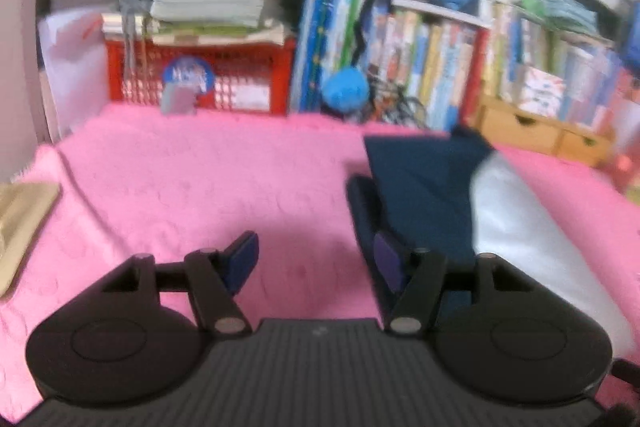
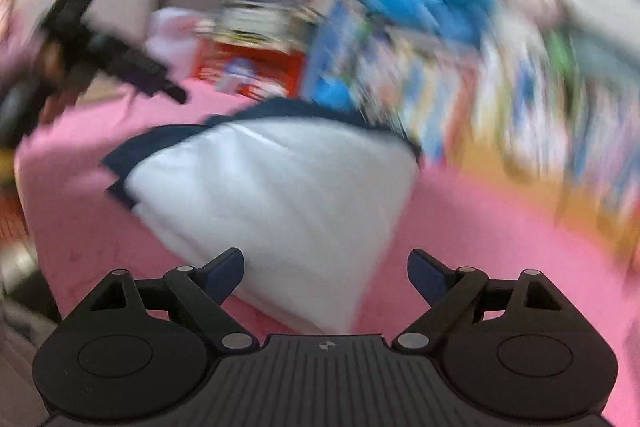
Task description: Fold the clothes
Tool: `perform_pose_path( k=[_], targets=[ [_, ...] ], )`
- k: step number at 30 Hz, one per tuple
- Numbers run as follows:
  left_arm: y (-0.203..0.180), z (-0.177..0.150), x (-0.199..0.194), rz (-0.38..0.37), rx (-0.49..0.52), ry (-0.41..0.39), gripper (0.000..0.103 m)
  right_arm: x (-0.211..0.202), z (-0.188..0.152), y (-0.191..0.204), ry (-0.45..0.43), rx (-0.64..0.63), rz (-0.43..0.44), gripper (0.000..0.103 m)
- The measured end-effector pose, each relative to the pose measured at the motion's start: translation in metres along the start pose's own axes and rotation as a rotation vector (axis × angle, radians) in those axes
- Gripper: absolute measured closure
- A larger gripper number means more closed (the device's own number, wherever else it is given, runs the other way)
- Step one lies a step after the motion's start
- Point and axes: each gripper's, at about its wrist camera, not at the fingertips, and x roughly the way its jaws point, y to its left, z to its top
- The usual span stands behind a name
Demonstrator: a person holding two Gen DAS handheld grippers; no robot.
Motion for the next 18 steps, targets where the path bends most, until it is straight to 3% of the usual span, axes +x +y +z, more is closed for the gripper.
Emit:
perform_pose_path(
  k=[2,6,8,11,16,18],
  targets=[
    [0.008,-0.007,-0.013,-0.089,-0.076,0.023,0.04,0.007,0.008,0.034,-0.037,-0.128,0.016,0.012],
    [0.024,-0.024,-0.029,-0.32,-0.288,0.042,0.039,0.026,0.022,0.08,-0.081,-0.253,0.026,0.014],
    [0.031,-0.032,-0.033,-0.392,-0.355,0.045,0.037,0.034,0.026,0.104,-0.132,-0.337,-0.065,0.017],
    [0.036,-0.039,-0.033,-0.408,-0.377,0.051,0.036,0.046,0.03,0.127,-0.162,-0.423,-0.16,0.021],
    [0.049,-0.049,-0.02,-0.515,-0.506,0.063,0.036,0.063,0.045,0.137,-0.109,-0.425,-0.134,0.026],
    [0.05,-0.047,-0.016,-0.515,-0.507,0.067,0.036,0.074,0.053,0.134,-0.079,-0.399,-0.103,0.031]
  ],
)
